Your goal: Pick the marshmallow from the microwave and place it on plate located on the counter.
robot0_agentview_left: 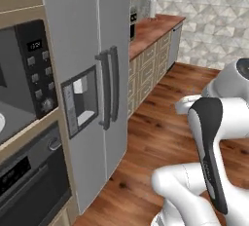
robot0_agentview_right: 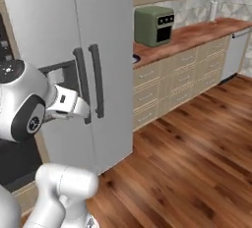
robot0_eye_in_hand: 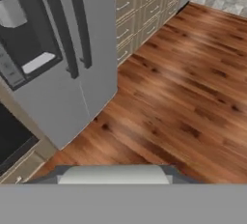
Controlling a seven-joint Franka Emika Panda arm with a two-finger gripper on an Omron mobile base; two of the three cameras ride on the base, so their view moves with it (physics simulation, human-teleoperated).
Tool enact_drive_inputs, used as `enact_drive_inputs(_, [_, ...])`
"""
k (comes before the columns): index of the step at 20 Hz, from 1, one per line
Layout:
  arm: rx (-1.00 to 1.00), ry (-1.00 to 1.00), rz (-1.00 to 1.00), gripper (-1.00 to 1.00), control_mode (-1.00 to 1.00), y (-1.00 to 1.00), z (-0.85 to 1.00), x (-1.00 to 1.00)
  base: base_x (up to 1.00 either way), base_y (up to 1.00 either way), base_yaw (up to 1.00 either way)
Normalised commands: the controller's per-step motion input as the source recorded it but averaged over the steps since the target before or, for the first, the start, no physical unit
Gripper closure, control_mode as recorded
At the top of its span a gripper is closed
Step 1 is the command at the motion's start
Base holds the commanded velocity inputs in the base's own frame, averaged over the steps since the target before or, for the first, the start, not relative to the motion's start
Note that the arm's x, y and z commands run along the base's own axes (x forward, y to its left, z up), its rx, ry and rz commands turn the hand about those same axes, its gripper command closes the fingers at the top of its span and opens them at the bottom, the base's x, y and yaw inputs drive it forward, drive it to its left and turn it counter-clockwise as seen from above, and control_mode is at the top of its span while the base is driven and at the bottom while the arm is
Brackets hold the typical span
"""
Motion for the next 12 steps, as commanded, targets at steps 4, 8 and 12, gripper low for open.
enact_drive_inputs(4, [0.0, 0.0, 0.0, 1.0, 1.0, 0.0, 0.0, 0.0, 1.0, -0.53, -0.27])
enact_drive_inputs(8, [0.0, 0.0, 0.0, 1.0, 1.0, 0.0, 0.0, 0.0, 1.0, -0.56, -0.08])
enact_drive_inputs(12, [0.0, 0.0, 0.0, 1.0, 1.0, 0.0, 0.0, 0.0, 1.0, -0.6, 0.0])
